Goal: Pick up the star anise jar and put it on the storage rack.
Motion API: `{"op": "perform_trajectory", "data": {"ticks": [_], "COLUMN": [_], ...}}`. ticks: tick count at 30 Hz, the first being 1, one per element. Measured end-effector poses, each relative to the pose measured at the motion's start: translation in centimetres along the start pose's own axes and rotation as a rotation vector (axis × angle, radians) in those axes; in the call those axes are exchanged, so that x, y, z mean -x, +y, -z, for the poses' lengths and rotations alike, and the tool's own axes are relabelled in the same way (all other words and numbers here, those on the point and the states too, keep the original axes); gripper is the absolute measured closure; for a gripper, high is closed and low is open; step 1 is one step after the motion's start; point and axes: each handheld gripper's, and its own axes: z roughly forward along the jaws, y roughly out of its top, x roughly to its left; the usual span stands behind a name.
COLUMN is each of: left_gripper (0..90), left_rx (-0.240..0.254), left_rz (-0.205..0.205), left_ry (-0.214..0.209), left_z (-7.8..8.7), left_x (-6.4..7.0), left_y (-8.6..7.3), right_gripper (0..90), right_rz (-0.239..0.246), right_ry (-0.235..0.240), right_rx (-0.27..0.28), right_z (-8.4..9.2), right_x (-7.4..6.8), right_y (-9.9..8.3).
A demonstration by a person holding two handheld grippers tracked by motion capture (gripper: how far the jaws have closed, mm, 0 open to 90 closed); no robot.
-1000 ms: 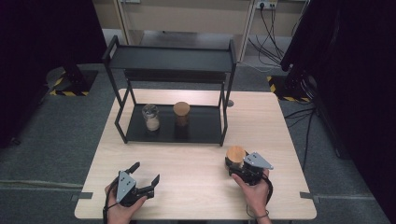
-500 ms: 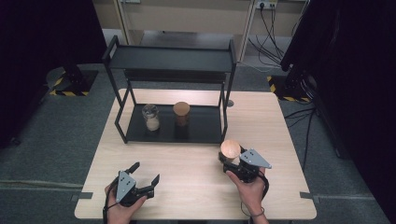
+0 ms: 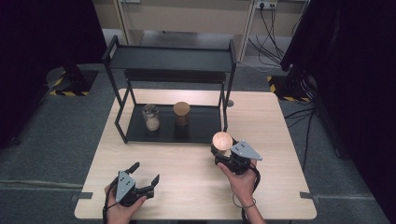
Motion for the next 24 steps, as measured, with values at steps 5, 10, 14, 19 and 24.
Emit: {"op": "perform_trajectory", "data": {"ticks": [5,10,14,19,24], "left_gripper": [10.9,10.9,10.9,10.9,10.8], "left_rx": [-0.001,0.0,-0.001,0.001,0.001], "left_rz": [0.001,0.001,0.002,0.002,0.001], "left_ry": [0.0,0.0,-0.001,0.0,-0.001], "left_z": [0.0,0.0,0.0,0.0,0.0], "left_x": [0.0,0.0,0.0,0.0,0.0], "left_y": [0.0,0.0,0.0,0.0,0.0], "right_gripper": [25.8,25.8,25.8,25.8,25.8], "right_rz": [0.008,0.011,0.013,0.015,0.011], "right_ry": [-0.004,-0.007,-0.005,-0.009,-0.016], "right_rx": [0.007,0.011,0.014,0.014,0.018], "right_z": [-0.6,-1.3,-1.9,-2.6,-3.2], "right_x": [-0.3,-0.5,-0.7,-1.0,-1.0], "right_y": [0.6,1.2,1.6,2.1,2.3]}}
